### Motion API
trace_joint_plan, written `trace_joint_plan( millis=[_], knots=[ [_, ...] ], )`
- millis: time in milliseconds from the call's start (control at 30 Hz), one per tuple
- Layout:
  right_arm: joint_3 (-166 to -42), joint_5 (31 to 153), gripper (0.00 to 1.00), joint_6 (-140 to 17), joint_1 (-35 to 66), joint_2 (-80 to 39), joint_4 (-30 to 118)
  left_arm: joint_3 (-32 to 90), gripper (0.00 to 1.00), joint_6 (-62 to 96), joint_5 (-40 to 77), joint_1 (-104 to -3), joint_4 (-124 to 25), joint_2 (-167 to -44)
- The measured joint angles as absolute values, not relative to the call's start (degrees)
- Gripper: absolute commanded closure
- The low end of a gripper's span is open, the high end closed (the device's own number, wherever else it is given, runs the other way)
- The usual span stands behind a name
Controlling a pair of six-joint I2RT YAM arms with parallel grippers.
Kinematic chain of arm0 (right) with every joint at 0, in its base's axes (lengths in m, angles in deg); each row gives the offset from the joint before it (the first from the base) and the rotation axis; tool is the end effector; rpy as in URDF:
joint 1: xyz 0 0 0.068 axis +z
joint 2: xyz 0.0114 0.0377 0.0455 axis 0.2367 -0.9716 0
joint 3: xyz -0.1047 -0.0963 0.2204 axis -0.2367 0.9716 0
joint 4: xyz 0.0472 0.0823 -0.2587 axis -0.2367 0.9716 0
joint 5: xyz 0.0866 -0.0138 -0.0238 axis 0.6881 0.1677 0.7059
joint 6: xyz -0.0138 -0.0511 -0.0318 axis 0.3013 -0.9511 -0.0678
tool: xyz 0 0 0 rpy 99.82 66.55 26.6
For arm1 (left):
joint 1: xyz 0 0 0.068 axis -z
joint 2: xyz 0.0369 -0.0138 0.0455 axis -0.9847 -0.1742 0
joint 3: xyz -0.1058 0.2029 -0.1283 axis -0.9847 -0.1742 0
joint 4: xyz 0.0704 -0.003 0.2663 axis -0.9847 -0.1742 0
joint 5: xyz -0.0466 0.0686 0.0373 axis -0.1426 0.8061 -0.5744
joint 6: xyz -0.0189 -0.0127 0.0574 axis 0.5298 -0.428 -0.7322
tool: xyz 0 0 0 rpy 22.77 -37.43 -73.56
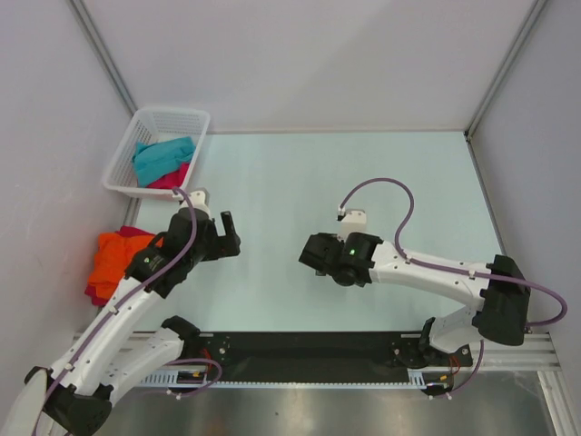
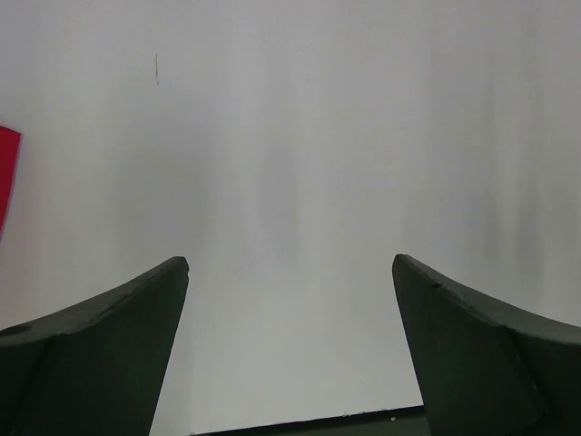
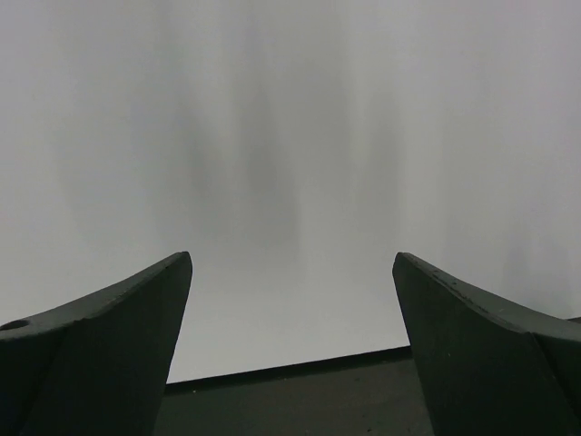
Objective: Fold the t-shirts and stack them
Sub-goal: Grab crumpled tshirt from bin with the right arm
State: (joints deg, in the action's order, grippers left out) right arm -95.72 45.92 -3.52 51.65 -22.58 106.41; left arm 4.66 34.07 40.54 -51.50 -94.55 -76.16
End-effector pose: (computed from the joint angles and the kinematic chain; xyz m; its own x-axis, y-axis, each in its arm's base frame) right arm 0.1425 0.2409 0.2442 -0.7697 0.0158 -0.6383 0.0867 0.9930 -0.0800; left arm 0.1729 -0.0810 0.2866 -0.6510 -0.1718 -0.7394 -0.0082 0.9756 -0.2194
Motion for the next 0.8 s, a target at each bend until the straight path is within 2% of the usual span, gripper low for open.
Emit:
trace_joint_plan(
  millis=[300, 633, 800],
  knots=[
    [-94.7, 46.3, 0.00, -6.7, 53.0, -18.9, 100.9, 3.5, 0.01, 33.7, 40.5, -51.5, -93.8, -76.1],
    [-83.8, 51.1, 0.05, -14.3, 54.1, -8.5, 85.5, 3.1, 0.01, 33.7, 40.5, -51.5, -92.5, -76.2],
    [-82.7, 52.1, 0.05, -15.9, 54.1, -7.3, 82.6, 3.2, 0.01, 32.3, 40.0, -51.5, -91.7, -77.2]
  ],
)
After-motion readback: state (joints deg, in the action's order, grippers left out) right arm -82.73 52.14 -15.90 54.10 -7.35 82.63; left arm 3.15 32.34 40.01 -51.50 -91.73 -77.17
